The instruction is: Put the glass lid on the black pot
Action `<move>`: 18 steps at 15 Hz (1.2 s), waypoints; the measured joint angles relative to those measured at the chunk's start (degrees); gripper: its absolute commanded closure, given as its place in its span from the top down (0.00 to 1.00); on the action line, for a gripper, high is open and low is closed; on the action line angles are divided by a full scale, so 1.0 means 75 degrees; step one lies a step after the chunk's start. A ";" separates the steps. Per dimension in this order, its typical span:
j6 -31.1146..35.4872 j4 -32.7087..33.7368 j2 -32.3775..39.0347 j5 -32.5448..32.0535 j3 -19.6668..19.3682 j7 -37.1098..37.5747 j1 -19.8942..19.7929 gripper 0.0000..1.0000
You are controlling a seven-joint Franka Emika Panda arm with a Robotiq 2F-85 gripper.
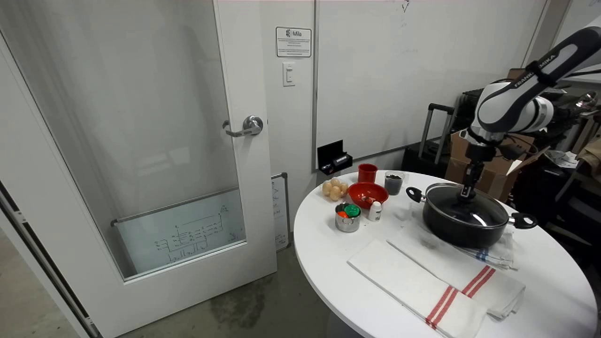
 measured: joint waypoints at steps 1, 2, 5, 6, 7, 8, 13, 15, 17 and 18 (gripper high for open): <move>0.0000 -0.0004 -0.0001 0.0000 0.0000 0.0000 0.0000 0.24; 0.0000 -0.0009 -0.0002 0.0000 0.0000 0.0000 0.0000 0.24; 0.0002 -0.0034 -0.0014 0.0000 0.0000 0.0000 0.0000 0.24; 0.0003 -0.0047 -0.0021 0.0000 0.0000 0.0000 0.0000 0.24; 0.0004 -0.0068 -0.0029 0.0000 0.0000 0.0000 -0.0001 0.24; 0.0005 -0.0089 -0.0039 0.0000 0.0000 0.0000 -0.0001 0.24; 0.0021 -0.0126 -0.0049 0.0000 -0.0001 0.0000 -0.0003 0.24; 0.0021 -0.0128 -0.0048 0.0000 -0.0001 0.0000 -0.0003 0.60; 0.0021 -0.0128 -0.0048 0.0000 -0.0001 0.0000 -0.0002 0.82; 0.0017 -0.0130 -0.0051 0.0000 -0.0001 0.0000 0.0000 0.88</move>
